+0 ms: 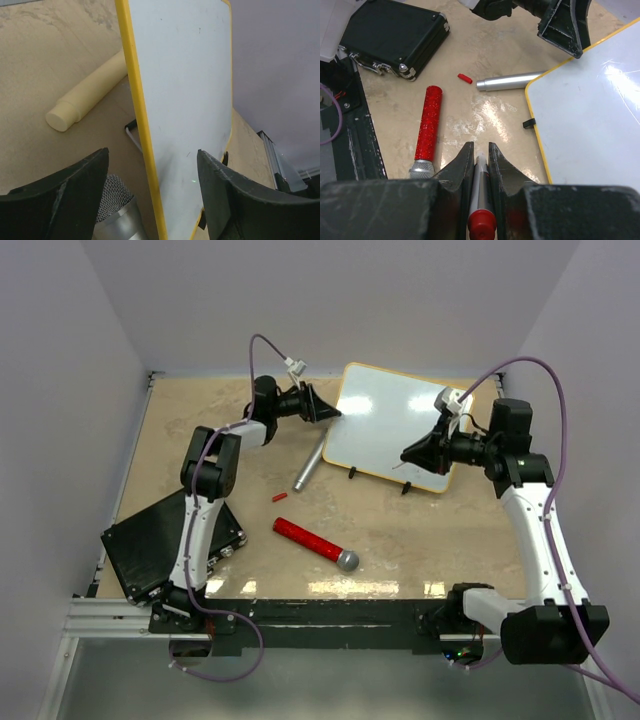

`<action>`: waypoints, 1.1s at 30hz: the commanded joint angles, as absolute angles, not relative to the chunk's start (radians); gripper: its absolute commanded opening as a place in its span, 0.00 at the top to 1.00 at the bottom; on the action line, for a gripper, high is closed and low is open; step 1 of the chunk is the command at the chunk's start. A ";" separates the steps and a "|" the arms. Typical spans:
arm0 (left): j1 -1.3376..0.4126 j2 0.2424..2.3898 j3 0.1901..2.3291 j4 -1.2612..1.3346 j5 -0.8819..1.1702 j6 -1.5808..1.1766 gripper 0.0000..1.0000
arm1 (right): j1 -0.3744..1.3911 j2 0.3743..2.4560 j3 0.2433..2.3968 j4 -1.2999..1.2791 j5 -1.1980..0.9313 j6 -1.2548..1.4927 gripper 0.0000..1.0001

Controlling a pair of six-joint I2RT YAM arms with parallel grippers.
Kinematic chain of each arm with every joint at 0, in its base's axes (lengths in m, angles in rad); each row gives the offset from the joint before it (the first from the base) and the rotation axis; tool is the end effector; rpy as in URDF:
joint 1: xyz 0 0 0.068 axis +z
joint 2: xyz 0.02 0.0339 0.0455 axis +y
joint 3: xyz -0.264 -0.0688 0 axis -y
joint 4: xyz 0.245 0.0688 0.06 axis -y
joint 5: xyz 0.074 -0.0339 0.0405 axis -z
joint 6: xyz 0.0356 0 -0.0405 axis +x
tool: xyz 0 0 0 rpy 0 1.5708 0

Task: Write a sentence on the whiteboard
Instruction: Pick up the whiteboard from the whiteboard stand.

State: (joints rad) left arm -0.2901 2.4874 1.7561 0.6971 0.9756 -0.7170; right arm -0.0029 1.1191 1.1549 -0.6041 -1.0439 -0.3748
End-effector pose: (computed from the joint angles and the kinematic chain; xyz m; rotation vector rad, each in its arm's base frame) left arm 0.5146 -0.1844 0.1520 0.4703 1.7656 -1.5137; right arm 0.2250 0.0301 0.3703 -0.9128 1.7062 0.8528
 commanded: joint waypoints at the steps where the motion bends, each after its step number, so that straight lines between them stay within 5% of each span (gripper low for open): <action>1: -0.298 2.551 1.883 0.900 1.044 -0.874 0.30 | -0.032 1.114 1.151 -0.574 -1.091 -0.371 1.00; 9: -0.327 2.686 2.082 0.893 1.063 -0.957 0.47 | -0.044 1.121 1.149 -0.574 -1.098 -0.373 1.00; 12: -0.327 2.710 2.114 0.902 1.063 -0.980 0.66 | -0.044 1.121 1.147 -0.577 -1.103 -0.374 1.00; 14: -0.327 2.715 2.123 0.914 1.066 -0.992 0.97 | -0.046 1.123 1.147 -0.577 -1.108 -0.376 1.00; 15: -0.328 2.712 2.125 0.919 1.065 -0.997 1.00 | -0.046 1.123 1.146 -0.575 -1.109 -0.376 1.00; 33: -0.331 2.539 2.092 0.974 0.945 -1.016 1.00 | -0.058 1.104 1.146 -0.583 -1.118 -0.387 1.00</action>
State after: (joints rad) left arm -0.3374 2.6713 2.0792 0.8955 1.0679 -1.1316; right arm -0.0521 1.1255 1.1492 -0.6048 -1.0924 -0.3786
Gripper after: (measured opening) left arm 0.075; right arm 0.139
